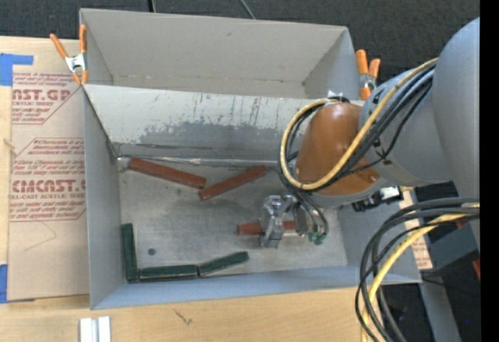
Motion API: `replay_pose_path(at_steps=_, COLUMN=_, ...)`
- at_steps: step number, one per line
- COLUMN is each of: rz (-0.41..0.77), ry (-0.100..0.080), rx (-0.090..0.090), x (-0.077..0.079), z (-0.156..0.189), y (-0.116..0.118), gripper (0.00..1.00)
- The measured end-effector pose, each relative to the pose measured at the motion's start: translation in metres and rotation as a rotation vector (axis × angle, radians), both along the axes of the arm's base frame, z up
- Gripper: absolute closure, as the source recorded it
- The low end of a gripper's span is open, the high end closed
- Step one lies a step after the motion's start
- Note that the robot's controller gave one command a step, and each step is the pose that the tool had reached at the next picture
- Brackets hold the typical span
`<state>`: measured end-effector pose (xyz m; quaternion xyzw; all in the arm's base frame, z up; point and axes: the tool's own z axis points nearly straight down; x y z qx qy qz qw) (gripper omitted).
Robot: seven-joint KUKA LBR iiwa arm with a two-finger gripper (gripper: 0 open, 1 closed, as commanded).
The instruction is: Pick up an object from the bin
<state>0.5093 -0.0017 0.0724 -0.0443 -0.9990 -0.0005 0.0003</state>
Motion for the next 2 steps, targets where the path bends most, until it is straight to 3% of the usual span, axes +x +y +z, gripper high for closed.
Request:
replay_pose_path(at_steps=1, rz=0.000, ry=0.000, rx=0.000, x=0.000, z=0.000, y=0.000, gripper=1.00)
replay_pose_path(at_steps=2, rz=0.287, ry=-0.004, rx=-0.003, x=0.019, z=-0.002, y=-0.064, gripper=0.00)
